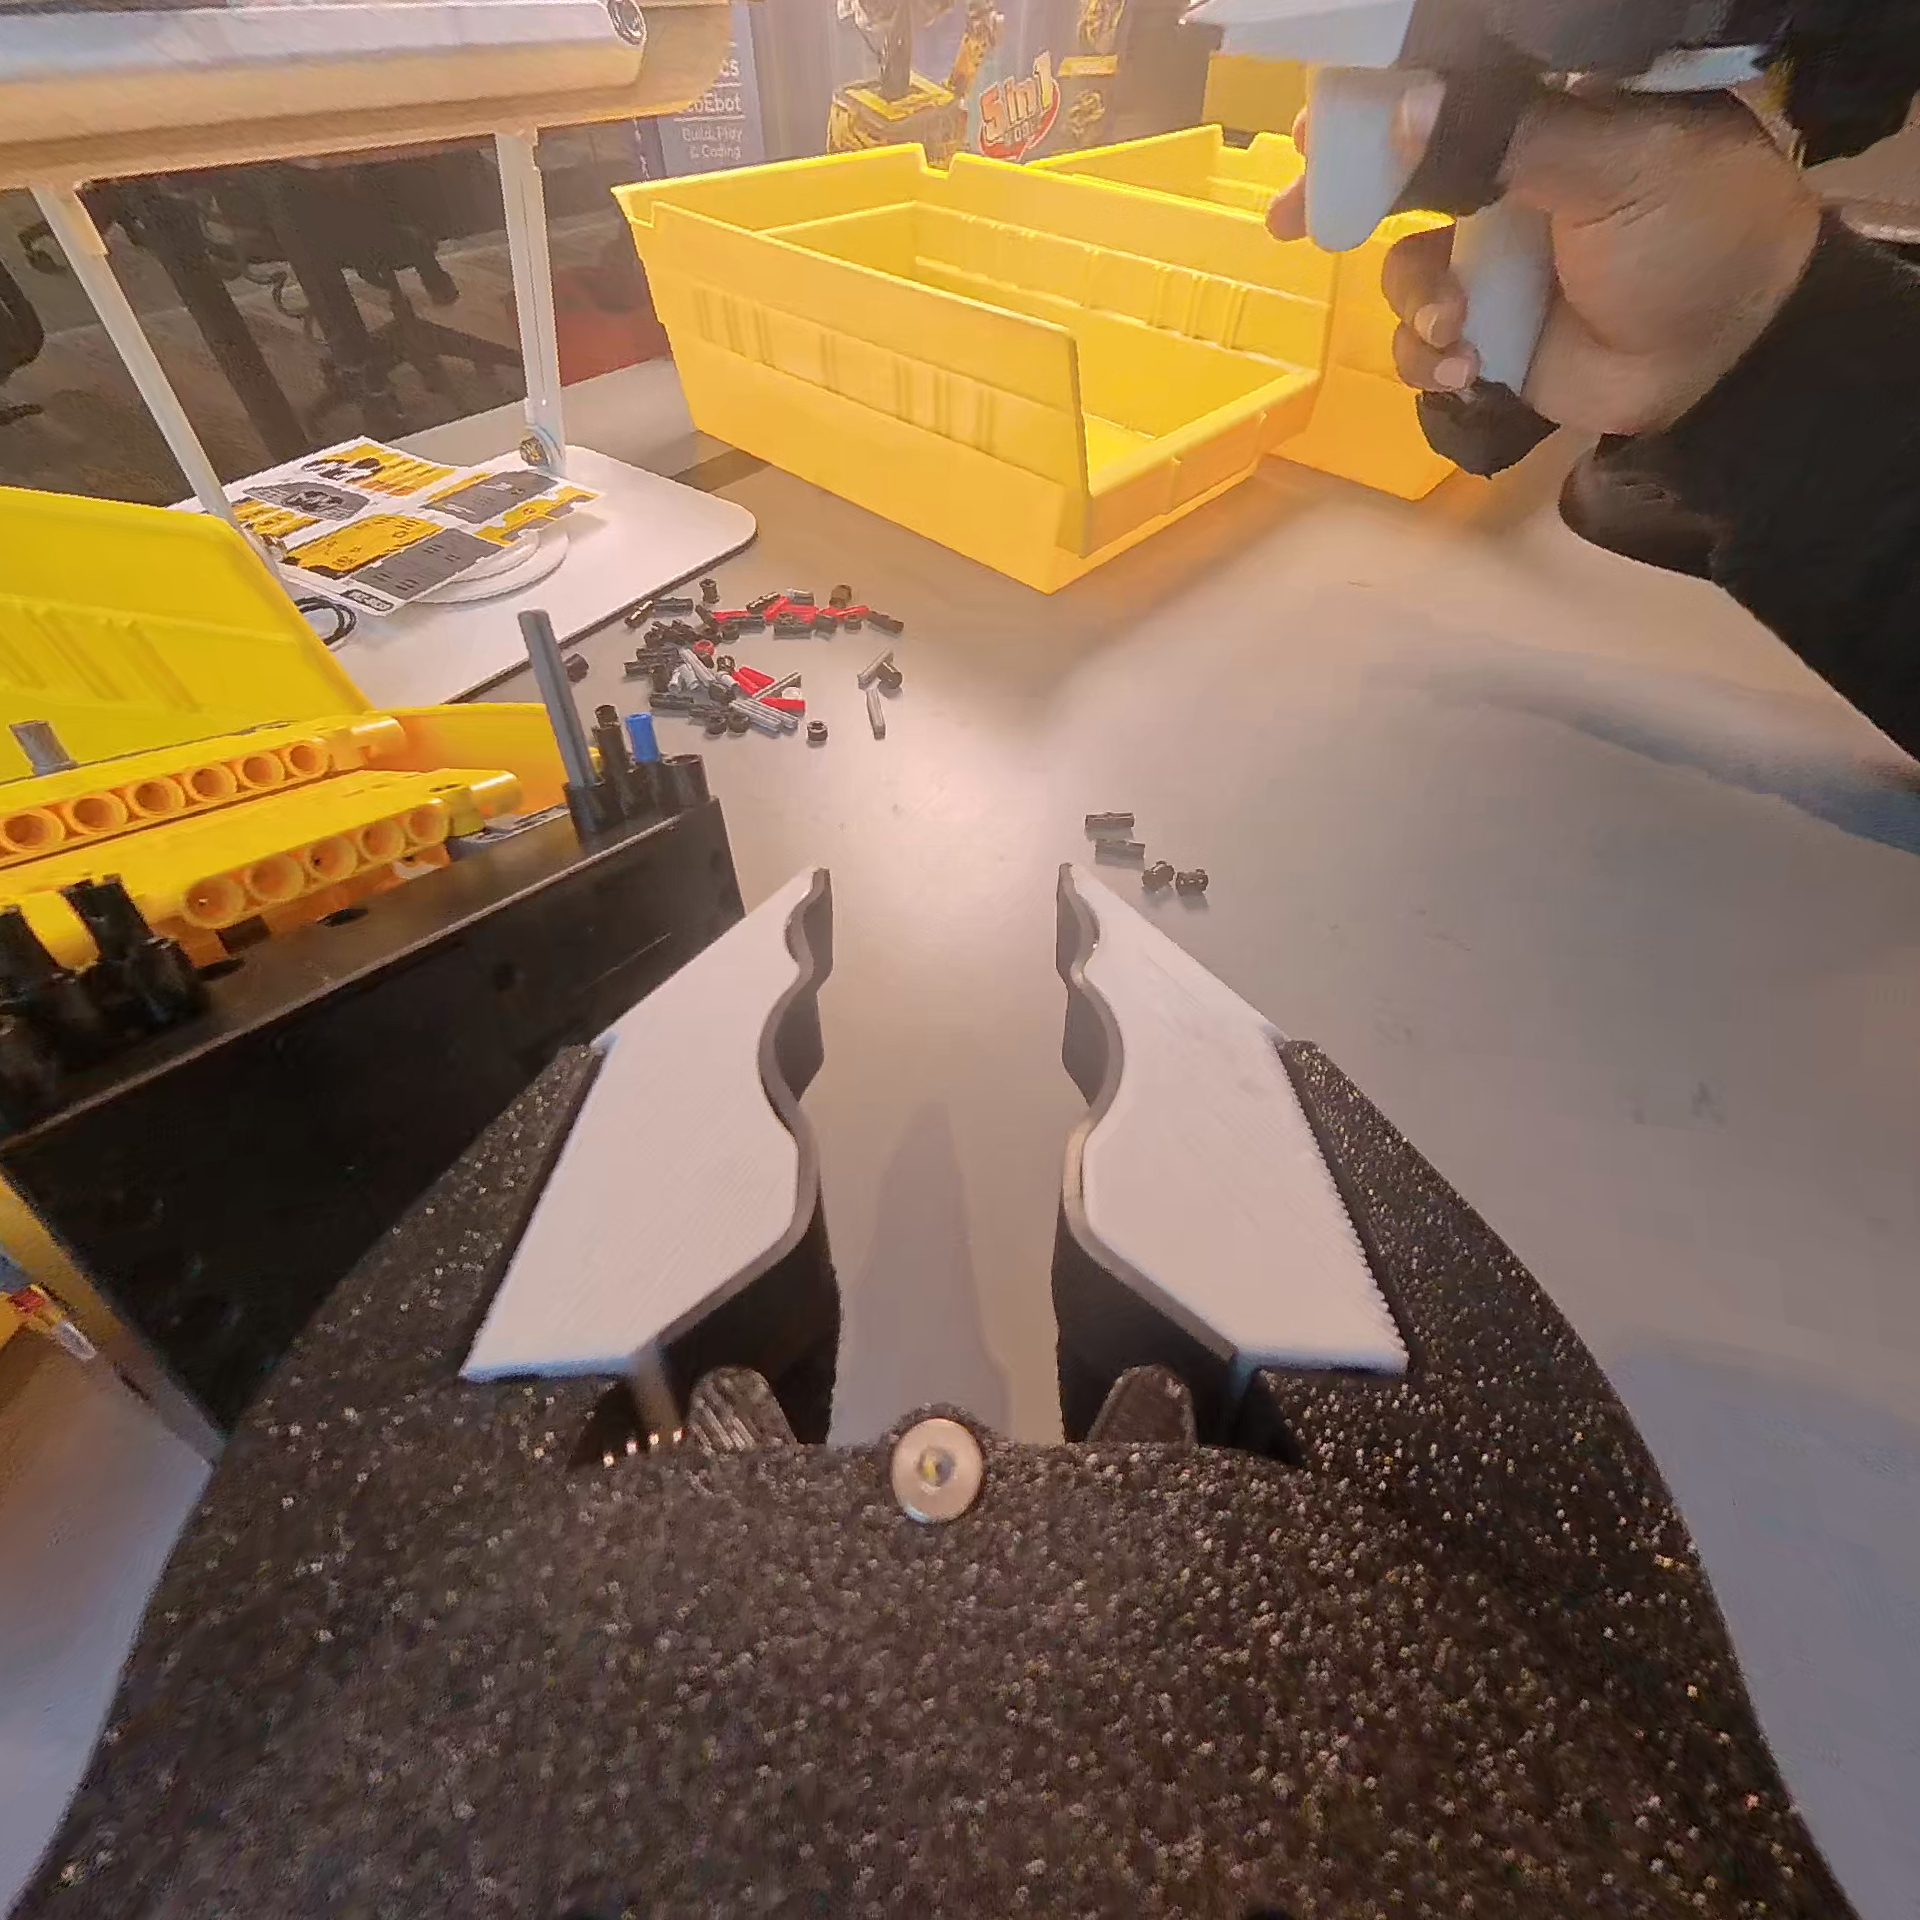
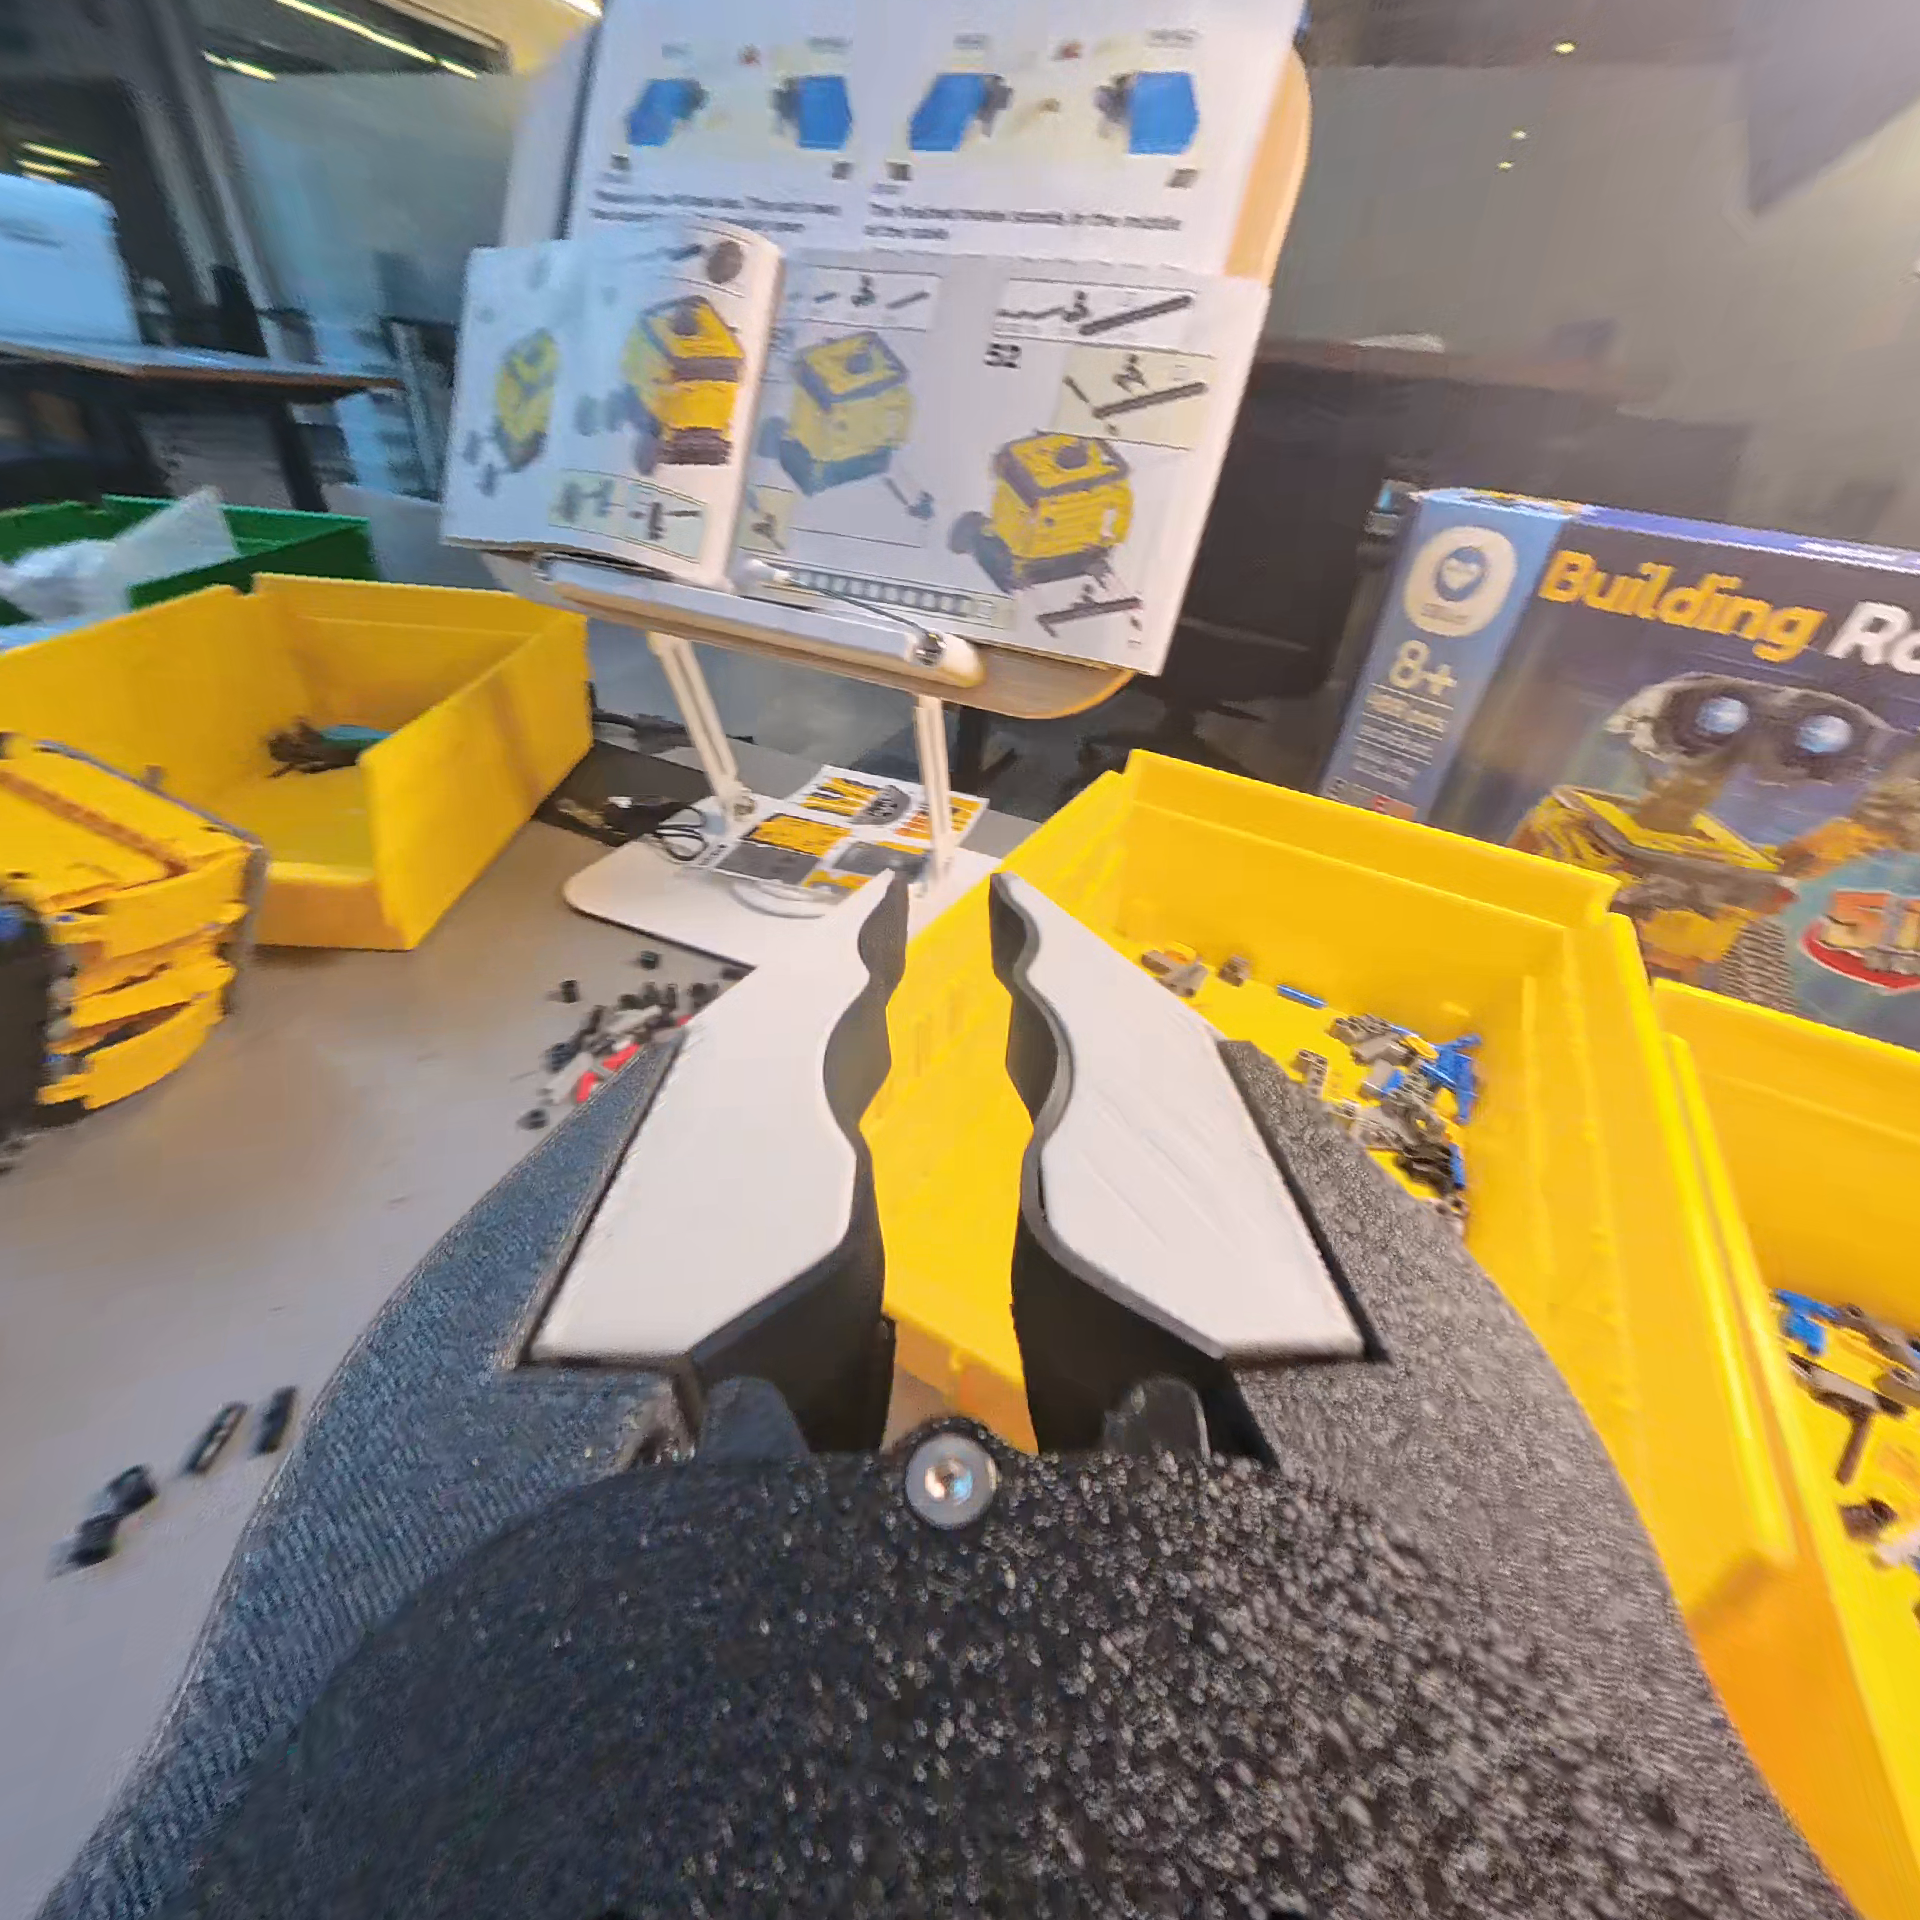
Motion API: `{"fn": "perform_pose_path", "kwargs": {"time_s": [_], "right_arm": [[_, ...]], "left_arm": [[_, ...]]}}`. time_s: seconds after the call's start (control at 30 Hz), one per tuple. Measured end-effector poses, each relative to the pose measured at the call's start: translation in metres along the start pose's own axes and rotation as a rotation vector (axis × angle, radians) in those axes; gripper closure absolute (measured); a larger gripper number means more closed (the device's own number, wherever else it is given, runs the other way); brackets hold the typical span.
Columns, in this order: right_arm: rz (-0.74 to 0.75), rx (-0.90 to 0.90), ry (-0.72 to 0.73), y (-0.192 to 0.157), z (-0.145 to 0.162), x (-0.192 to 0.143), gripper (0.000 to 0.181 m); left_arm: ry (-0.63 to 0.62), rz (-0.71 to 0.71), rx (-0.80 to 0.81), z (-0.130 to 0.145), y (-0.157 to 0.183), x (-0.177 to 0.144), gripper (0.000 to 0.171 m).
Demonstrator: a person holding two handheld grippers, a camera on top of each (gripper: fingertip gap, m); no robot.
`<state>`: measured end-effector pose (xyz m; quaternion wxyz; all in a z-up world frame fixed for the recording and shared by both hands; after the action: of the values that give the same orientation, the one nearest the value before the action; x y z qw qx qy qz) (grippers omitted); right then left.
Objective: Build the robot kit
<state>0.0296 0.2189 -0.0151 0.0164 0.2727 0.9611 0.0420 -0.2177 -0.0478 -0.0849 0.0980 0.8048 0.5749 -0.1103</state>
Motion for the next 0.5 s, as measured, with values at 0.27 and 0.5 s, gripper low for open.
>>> {"fn": "perform_pose_path", "kwargs": {"time_s": [0.27, 0.5], "right_arm": [[0.047, -0.085, -0.219, 0.043, 0.008, 0.056, 0.163], [-0.13, -0.069, -0.533, 0.068, 0.05, 0.139, 0.165]], "left_arm": [[-0.027, -0.002, 0.009, 0.002, 0.001, 0.003, 0.131], [-0.023, 0.004, 0.008, 0.002, 0.001, 0.003, 0.13]]}}
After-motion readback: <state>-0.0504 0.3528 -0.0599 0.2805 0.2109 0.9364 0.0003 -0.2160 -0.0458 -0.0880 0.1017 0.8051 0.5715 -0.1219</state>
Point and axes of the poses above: each gripper's, where its closed fingertips meet, x out along the fingers, z out of its underside, y = z × x across the jaws, the point moved 9 cm from there along -x, back along the fingers, and after that the axes turned 2 degrees about y, right-handed, at the moved point
